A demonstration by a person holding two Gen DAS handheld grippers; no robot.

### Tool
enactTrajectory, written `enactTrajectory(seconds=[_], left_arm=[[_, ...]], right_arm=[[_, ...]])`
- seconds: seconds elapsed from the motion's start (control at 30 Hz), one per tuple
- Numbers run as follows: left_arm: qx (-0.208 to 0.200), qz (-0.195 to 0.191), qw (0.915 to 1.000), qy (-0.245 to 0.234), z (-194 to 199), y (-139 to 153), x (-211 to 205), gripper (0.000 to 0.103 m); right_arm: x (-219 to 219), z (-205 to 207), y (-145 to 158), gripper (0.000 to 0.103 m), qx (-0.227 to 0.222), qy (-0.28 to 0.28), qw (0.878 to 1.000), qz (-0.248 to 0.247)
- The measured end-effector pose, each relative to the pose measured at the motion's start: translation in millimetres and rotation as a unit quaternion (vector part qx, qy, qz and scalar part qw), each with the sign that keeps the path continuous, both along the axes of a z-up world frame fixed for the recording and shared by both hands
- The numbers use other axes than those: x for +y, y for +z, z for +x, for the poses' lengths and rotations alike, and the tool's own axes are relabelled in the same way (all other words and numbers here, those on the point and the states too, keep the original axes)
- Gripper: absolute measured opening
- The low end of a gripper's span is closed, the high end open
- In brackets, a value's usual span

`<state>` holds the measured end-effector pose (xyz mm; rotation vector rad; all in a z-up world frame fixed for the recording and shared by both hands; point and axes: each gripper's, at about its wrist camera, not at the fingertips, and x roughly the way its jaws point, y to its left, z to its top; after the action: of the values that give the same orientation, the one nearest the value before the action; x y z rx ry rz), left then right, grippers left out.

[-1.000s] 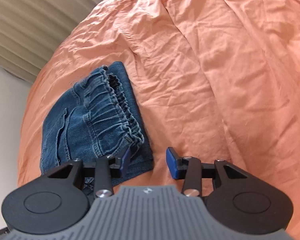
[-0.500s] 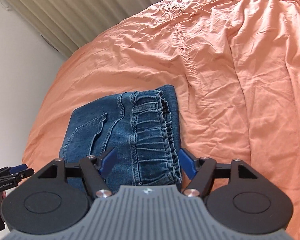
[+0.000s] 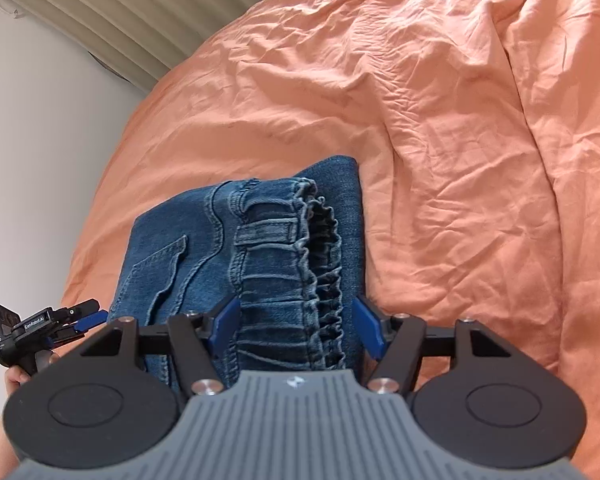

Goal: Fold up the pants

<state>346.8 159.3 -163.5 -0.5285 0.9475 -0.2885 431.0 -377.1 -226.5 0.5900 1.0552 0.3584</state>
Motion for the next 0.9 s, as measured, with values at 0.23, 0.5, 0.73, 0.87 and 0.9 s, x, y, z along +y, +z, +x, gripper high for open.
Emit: enactTrajectory(seconds=[0.23, 0.5, 0.73, 0.87, 0.9], left_arm=[[0.025, -0.098, 0.9949, -0.005, 20, -39, 5, 0.073], [0.043, -0.130, 0.9906, -0.002, 36, -51, -4, 0.028], [0.016, -0.075, 0.9970, 0.006, 27, -17, -17, 0.009], [-0.004, -0.070, 0.9975, 0.001, 17, 8, -16, 0.008], [-0.011, -0.066, 0.9977, 0.000, 12, 15, -14, 0.008]], right_arm=[[-21, 22, -54, 0.063, 0.042, -0.016, 0.990, 0.136], [-19, 19, -52, 0.035, 0.012, 0.005, 0.987, 0.160], [1, 15, 2, 0.021, -0.030, 0.033, 0.992, 0.116], [19, 5, 46, 0.020, -0.060, 0.057, 0.993, 0.088], [24, 3, 59, 0.020, -0.068, 0.063, 0.992, 0.081]])
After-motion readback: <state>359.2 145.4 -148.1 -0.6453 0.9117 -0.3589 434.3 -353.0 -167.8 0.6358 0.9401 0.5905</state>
